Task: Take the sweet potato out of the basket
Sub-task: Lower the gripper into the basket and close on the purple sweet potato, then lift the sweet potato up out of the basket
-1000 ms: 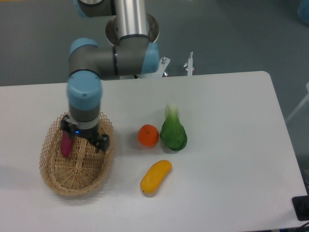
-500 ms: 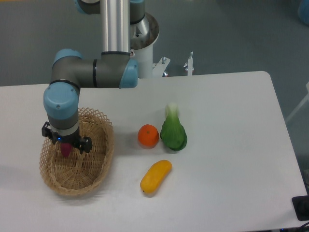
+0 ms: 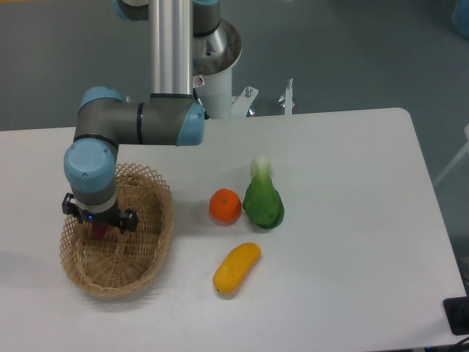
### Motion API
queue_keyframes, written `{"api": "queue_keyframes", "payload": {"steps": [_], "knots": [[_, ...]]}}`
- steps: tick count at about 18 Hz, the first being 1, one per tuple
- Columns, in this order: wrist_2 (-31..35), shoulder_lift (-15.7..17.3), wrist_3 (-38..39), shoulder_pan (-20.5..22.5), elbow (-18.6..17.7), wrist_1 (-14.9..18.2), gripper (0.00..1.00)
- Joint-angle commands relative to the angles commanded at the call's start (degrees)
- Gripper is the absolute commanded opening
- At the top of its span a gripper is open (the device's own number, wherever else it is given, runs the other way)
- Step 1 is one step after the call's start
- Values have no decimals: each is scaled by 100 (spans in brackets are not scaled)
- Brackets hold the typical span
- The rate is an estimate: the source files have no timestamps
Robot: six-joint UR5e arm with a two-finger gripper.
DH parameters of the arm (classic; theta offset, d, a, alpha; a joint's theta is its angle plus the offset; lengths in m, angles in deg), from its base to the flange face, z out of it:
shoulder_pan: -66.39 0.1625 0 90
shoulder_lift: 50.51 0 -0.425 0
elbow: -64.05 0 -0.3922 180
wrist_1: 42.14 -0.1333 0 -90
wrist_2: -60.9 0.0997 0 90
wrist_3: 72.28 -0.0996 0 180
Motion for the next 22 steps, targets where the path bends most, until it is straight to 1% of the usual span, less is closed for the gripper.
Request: {"api": "queue_keyframes", "payload": {"steps": [3,5,6,7,8,12,14,17,22], "knots": [[-9,-9,0,0,0,0,45],[-9,-18,9,0,0,9,23],[-9,-18,9,0,9,9,18],[-9,-18,9,0,9,9,10],[-18,8,9,0,17,9,6],[-53,166,-9,26,18,26,6],[-53,350,-9,114,44,35,6],[-44,606,-44,403,61,79,6],[9,712,-105,887,149,88,6]]}}
